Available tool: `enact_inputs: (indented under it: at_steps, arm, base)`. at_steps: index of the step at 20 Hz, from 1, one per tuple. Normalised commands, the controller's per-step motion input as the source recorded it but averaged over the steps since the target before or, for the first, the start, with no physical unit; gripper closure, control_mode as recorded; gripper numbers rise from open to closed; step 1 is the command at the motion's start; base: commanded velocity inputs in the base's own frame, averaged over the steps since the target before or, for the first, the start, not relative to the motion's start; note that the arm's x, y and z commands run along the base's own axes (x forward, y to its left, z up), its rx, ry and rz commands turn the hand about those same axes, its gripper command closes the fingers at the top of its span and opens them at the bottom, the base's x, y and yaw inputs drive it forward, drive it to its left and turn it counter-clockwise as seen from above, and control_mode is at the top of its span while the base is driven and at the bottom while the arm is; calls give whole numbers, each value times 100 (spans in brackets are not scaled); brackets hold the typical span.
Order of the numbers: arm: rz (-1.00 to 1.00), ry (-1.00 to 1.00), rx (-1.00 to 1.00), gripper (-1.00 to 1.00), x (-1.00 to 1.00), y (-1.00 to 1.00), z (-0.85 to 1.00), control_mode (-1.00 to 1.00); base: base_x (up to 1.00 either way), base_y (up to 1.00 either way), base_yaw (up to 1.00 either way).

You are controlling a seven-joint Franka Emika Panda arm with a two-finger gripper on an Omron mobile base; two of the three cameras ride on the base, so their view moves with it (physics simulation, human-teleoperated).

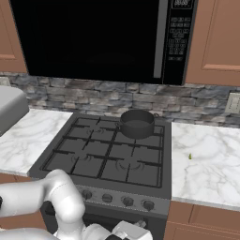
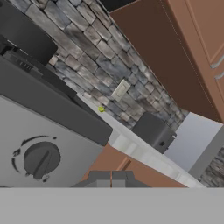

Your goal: Turn on the burner for the pot on the stove. Wait thirty seconds for the pot to heat up. Then add the lemon wedge to the pot.

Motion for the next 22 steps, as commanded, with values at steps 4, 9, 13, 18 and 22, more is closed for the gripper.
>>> enact_inputs:
  at_steps: [4,9,13,18,22]
  arm:
    - [0,0,0,100,0,0,0,-100]
    - [0,0,0,100,0,0,0,-100]
    - [0,0,0,100,0,0,0,-100]
    - [0,0,0,100,0,0,0,-100]
    - [0,0,0,100,0,0,0,-100]
  base:
    - [0,0,0]
    - [0,0,0]
    - [0,0,0]
    - [0,0,0]
    - [0,0,0]
